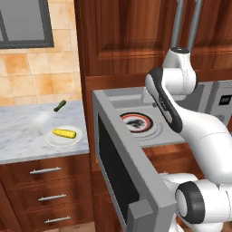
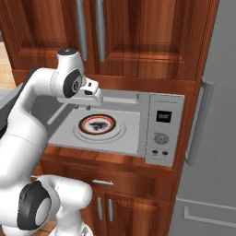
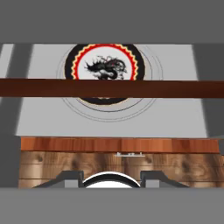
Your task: Pick the corn from the counter and place it in the microwave.
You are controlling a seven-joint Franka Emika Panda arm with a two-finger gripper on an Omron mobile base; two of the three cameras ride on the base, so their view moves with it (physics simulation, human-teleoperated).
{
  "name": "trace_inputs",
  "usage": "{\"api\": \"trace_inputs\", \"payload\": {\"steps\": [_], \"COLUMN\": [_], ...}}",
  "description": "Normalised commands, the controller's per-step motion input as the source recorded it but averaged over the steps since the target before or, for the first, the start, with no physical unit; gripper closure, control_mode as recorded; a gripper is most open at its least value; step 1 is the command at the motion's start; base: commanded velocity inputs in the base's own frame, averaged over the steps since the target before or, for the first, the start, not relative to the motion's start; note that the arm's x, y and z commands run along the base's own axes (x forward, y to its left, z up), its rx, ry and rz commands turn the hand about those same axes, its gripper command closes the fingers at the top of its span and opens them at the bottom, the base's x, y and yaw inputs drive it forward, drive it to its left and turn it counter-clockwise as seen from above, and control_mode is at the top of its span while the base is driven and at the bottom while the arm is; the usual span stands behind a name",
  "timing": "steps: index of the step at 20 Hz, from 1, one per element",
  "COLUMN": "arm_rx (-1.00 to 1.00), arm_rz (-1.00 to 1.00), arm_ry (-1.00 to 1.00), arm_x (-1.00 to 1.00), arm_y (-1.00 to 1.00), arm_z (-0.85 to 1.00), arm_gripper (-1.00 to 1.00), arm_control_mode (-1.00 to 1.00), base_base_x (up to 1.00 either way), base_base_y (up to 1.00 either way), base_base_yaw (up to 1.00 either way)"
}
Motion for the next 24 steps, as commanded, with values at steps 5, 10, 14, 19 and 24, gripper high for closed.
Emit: {"api": "trace_inputs", "payload": {"steps": [5,10,14,19,24], "arm_rx": [0.00,0.00,0.00,0.00,0.00], "arm_rz": [0.00,0.00,0.00,0.00,0.00], "arm_ry": [0.00,0.00,0.00,0.00,0.00], "arm_x": [0.00,0.00,0.00,0.00,0.00], "arm_y": [0.00,0.00,0.00,0.00,0.00], "arm_z": [0.00,0.00,0.00,0.00,0.00], "arm_gripper": [-1.00,-1.00,-1.00,-1.00,-1.00], "arm_control_mode": [1.00,1.00,1.00,1.00,1.00], "base_base_x": [0.00,-0.14,-0.54,-0.47,-0.32], "base_base_y": [0.00,-0.05,-0.43,-0.51,-0.51], "base_base_yaw": [0.00,0.00,0.00,0.02,0.14]}}
